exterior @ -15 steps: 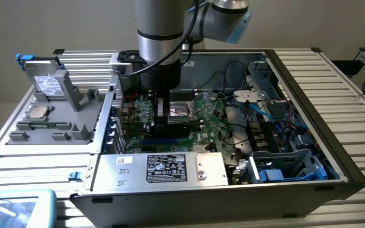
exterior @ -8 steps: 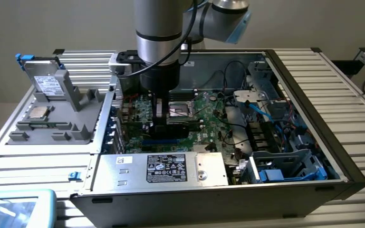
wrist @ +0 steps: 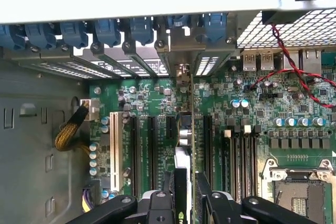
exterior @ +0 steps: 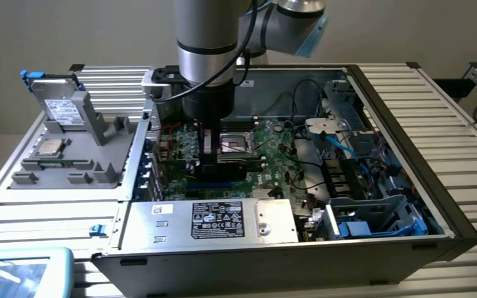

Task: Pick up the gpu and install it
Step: 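Insert the gpu into the slot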

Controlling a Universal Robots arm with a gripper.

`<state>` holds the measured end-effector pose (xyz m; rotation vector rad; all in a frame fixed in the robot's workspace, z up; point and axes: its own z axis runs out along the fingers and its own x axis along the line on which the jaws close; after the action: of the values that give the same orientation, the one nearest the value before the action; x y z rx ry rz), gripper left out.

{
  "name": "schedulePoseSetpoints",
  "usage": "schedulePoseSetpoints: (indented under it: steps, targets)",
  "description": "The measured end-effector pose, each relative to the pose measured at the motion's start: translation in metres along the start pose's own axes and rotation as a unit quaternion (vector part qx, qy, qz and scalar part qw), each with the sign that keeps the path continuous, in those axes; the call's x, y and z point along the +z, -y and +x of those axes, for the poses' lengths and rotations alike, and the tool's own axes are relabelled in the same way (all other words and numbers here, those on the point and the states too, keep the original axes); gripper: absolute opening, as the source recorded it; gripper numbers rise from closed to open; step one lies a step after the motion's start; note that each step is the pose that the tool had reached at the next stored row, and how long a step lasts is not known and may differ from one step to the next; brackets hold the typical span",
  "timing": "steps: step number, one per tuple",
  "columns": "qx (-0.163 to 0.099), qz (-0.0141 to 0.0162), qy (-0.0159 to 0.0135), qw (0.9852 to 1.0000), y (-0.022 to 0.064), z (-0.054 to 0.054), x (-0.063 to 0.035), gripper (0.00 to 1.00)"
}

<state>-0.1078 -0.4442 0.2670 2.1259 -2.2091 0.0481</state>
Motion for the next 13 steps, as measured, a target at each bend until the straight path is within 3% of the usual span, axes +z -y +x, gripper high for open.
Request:
schedulePoseSetpoints:
  steps: [13]
  targets:
    - [0.000,-0.0007,-0.0001,1.0000,0.0013,0.0018,0.0001,0.28]
